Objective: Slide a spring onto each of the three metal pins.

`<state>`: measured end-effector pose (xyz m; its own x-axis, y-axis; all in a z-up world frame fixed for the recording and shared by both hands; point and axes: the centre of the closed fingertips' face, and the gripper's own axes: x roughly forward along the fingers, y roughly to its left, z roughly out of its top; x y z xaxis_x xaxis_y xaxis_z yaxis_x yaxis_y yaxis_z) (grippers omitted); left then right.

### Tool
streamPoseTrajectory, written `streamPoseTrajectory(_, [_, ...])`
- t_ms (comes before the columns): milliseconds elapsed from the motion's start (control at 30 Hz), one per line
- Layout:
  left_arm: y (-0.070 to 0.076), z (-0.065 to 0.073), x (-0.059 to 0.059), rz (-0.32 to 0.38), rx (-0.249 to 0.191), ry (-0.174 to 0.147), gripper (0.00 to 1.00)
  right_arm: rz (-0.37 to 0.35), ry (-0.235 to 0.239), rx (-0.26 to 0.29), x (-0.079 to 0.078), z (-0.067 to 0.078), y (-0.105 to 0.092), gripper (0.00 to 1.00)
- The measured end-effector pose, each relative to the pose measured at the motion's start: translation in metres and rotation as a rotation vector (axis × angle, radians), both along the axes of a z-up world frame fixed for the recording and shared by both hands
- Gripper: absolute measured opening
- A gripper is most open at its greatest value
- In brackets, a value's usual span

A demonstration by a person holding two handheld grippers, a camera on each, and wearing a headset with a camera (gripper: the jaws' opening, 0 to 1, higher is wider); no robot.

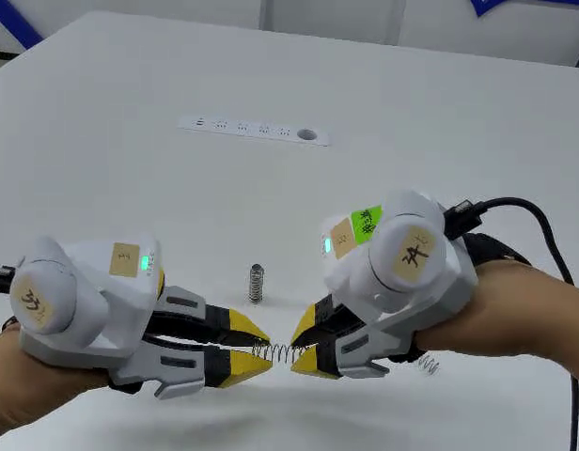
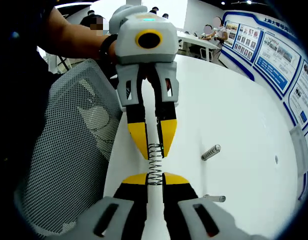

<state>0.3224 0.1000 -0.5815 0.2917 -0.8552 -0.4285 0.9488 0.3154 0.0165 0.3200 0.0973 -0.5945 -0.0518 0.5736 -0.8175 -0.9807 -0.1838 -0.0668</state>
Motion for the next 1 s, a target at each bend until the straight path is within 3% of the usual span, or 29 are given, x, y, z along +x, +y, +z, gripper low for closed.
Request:
streamPoseTrajectory(633, [-0.004,0.016,-0.002,-0.006,-0.043,-0.014,0.10,-0.008,0.009,0.001,0.001,0.000,-0.003,0.12])
streamPoseTrajectory(800, [-0.002,0.015,-0.002,0.001,-0.051,-0.008,0.10,-0.027,0.005,0.016,0.002,0.012,-0.002,0.12])
streamPoseTrajectory(1000, [-0.001,0.011,-0.001,0.005,-0.047,0.000,0.10,-0.043,0.020,0.073,0.000,0.035,0.008,0.12])
